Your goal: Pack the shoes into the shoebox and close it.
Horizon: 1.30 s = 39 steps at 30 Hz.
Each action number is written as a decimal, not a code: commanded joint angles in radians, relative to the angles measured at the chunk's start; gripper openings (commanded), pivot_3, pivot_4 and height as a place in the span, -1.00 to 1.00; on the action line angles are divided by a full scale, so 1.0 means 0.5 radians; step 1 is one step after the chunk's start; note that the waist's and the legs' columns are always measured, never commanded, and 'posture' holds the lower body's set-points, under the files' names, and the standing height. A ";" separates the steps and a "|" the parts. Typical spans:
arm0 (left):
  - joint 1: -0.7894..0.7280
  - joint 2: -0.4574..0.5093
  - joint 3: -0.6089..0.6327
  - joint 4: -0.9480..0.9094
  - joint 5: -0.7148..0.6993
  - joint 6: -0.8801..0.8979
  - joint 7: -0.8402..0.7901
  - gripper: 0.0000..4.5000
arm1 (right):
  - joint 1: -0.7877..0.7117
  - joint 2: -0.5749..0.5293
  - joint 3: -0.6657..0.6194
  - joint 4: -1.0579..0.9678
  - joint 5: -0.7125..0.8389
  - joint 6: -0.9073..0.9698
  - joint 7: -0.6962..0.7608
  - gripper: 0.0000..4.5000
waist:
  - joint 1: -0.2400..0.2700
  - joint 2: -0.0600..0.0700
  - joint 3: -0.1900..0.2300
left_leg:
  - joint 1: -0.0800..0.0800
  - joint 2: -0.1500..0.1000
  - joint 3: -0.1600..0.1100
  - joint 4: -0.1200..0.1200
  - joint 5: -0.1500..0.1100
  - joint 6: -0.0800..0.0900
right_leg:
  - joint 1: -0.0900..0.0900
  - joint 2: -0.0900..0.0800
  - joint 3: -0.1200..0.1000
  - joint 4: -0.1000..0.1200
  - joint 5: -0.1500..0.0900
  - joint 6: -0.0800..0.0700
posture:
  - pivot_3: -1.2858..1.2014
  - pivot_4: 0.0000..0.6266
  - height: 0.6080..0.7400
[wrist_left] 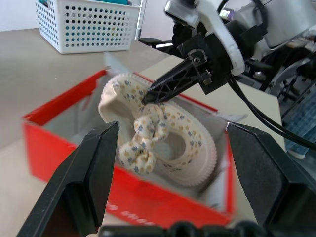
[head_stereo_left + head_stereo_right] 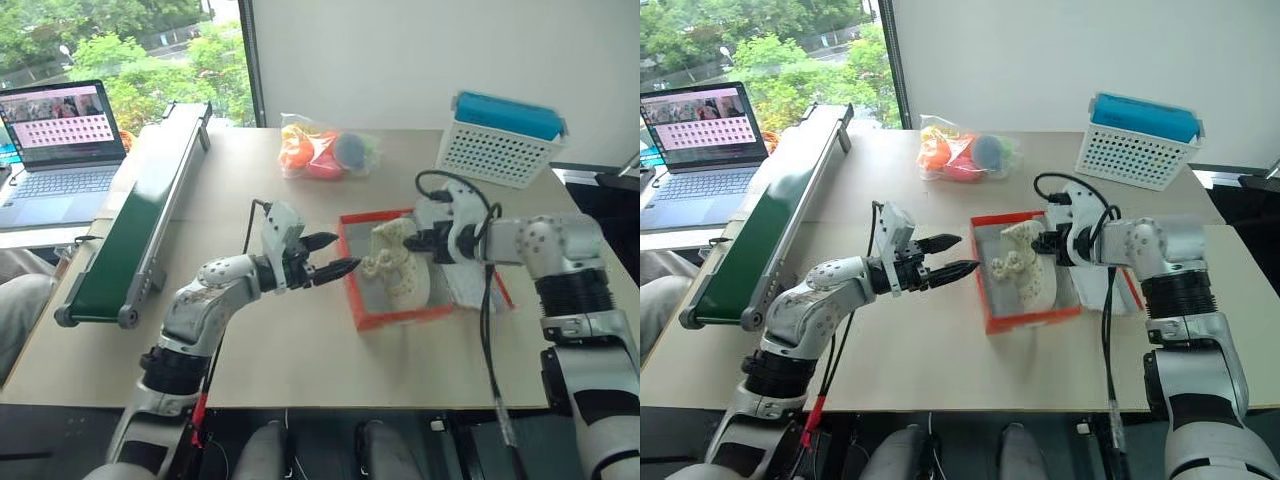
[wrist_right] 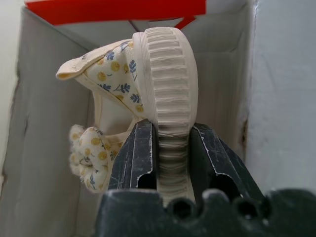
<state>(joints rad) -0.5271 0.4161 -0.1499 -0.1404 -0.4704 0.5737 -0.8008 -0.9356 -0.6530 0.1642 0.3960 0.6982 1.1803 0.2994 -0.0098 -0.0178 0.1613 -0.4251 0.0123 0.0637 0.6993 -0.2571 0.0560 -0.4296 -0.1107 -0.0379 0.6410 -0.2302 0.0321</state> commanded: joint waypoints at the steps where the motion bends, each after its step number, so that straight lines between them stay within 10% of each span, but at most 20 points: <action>1: 0.030 0.086 -0.026 -0.082 0.046 -0.119 -0.152 0.65 | -0.123 -0.019 0.139 0.138 -0.281 -0.170 0.245 -0.73 | 0.003 0.000 0.000 | 0.000 0.000 0.000 0.000 0.000 0.000 | 0.000 -0.001 0.000 0.000 0.000 0.000 | 0.03 -0.52 0.46; 12: 0.103 0.090 -0.058 -0.132 0.120 -0.174 -0.161 0.65 | -0.182 0.149 0.162 0.395 -0.677 -0.286 0.477 -0.73 | 0.008 0.000 0.000 | 0.002 -0.001 -0.001 0.001 0.000 0.000 | 0.001 -0.002 -0.001 0.001 0.000 0.000 | 0.03 -0.52 0.46; 21: 0.106 0.080 -0.051 -0.127 0.145 -0.186 -0.161 0.67 | -0.243 0.259 -0.110 0.293 -0.699 -0.166 0.378 0.70 | 0.011 0.000 0.000 | 0.002 -0.001 -0.001 0.001 0.000 0.000 | 0.002 -0.002 -0.002 0.002 0.000 0.000 | 0.03 -0.52 0.46; 31: 0.080 0.014 0.160 0.026 0.186 -0.180 0.123 0.67 | -0.196 0.198 -0.584 -0.717 -0.556 0.334 0.156 0.70 | 0.011 0.001 0.001 | 0.001 0.000 -0.002 0.000 0.000 0.000 | 0.000 -0.003 -0.002 0.004 0.000 0.000 | 0.03 -0.52 0.46; 39: -0.069 -0.201 0.704 0.507 0.430 -0.261 1.155 0.67 | 0.809 0.208 -0.413 -2.092 -0.336 -0.332 0.537 0.70 | 0.030 -0.001 0.001 | 0.002 0.000 -0.008 0.000 0.000 0.000 | 0.006 -0.002 -0.006 0.001 0.000 0.002 | 0.03 -0.52 0.46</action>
<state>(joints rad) -0.5515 0.3069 0.1479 0.1035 -0.2766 0.4791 -0.2958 -0.5817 -0.5391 -0.0483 -0.5632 0.5422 1.1079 0.5556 0.0053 -0.0182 0.1617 -0.4240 0.0120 0.0602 0.6992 -0.2573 0.0559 -0.4274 -0.1118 -0.0405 0.6415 -0.2304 0.0332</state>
